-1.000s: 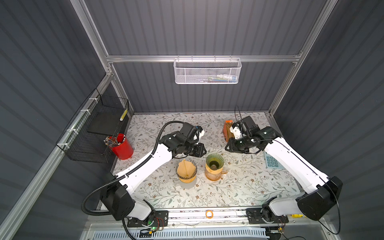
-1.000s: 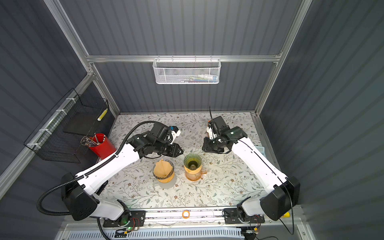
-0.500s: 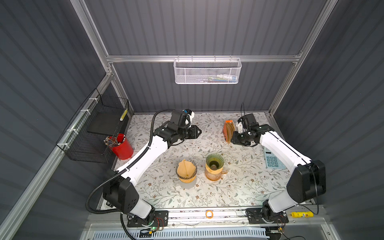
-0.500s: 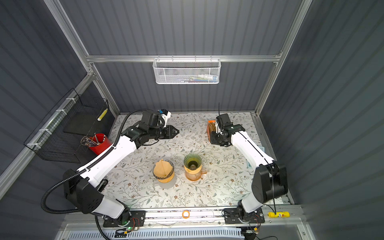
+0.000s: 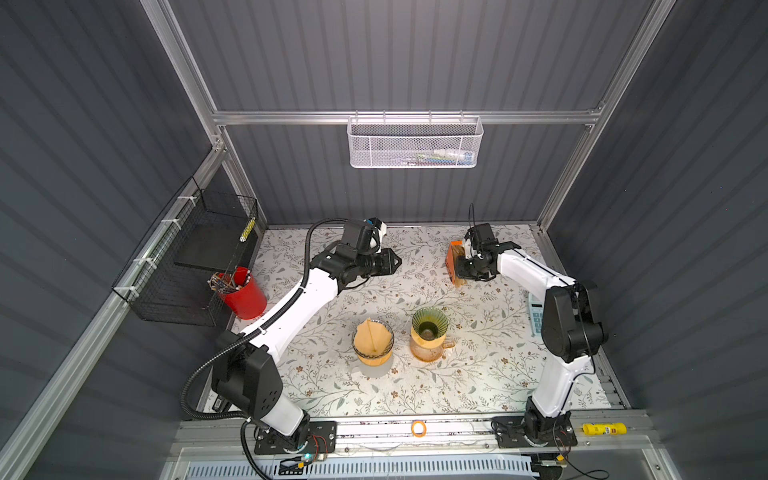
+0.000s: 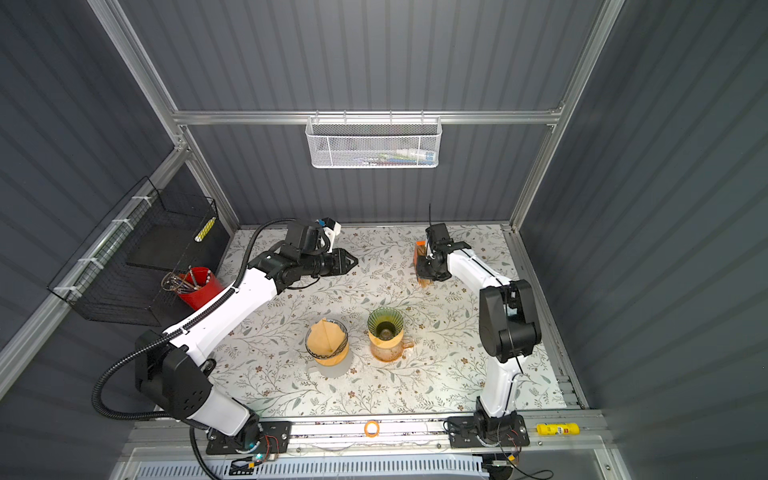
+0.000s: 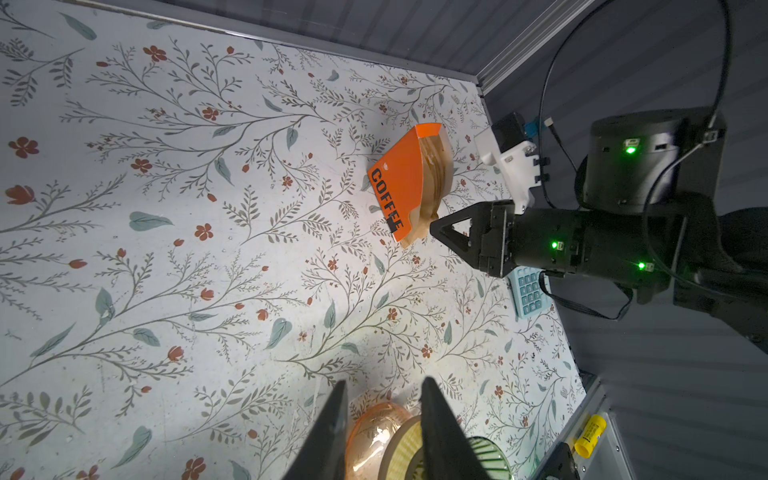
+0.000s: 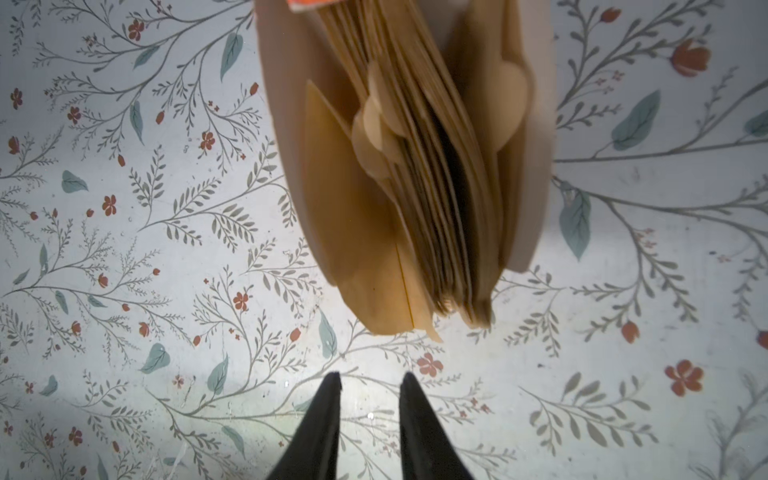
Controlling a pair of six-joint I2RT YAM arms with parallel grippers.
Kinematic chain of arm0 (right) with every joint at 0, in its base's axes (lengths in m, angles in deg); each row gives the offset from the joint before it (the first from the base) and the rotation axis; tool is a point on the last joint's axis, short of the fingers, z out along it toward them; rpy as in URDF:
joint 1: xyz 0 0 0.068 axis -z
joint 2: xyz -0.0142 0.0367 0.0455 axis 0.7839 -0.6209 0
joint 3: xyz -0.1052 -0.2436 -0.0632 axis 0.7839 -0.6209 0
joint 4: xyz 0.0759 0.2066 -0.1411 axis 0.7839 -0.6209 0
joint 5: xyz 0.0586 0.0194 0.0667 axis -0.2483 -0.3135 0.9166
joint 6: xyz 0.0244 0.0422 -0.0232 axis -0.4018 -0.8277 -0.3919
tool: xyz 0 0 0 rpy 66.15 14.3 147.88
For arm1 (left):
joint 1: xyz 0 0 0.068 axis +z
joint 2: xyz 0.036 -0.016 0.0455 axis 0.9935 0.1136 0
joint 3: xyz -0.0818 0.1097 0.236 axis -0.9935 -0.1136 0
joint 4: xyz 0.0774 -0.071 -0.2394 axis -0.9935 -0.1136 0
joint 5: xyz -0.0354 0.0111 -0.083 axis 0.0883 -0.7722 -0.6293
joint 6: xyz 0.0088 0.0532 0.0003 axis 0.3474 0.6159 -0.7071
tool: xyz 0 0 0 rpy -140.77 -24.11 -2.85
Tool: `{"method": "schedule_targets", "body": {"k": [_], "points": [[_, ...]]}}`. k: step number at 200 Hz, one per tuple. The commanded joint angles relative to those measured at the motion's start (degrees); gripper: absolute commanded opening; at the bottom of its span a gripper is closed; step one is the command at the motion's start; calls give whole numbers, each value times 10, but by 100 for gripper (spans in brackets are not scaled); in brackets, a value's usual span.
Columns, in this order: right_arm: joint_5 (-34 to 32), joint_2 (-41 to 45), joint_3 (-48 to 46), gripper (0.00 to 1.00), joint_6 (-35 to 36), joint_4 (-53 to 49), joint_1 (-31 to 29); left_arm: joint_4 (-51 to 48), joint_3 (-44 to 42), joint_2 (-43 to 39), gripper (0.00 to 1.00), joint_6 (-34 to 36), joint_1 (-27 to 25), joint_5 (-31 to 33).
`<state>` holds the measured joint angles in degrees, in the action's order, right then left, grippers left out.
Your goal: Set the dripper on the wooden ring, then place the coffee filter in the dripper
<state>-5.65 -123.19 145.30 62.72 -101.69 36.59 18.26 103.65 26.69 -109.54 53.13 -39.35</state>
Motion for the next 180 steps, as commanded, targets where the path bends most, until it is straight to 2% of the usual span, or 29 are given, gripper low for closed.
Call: {"method": "schedule_targets", "body": {"k": [1, 180], "points": [[1, -13, 21, 29, 5, 5, 1, 6, -22, 8, 31, -2, 7, -15], [-11, -55, 53, 21, 14, -8, 0, 18, -40, 13, 31, -11, 22, -35]]}}
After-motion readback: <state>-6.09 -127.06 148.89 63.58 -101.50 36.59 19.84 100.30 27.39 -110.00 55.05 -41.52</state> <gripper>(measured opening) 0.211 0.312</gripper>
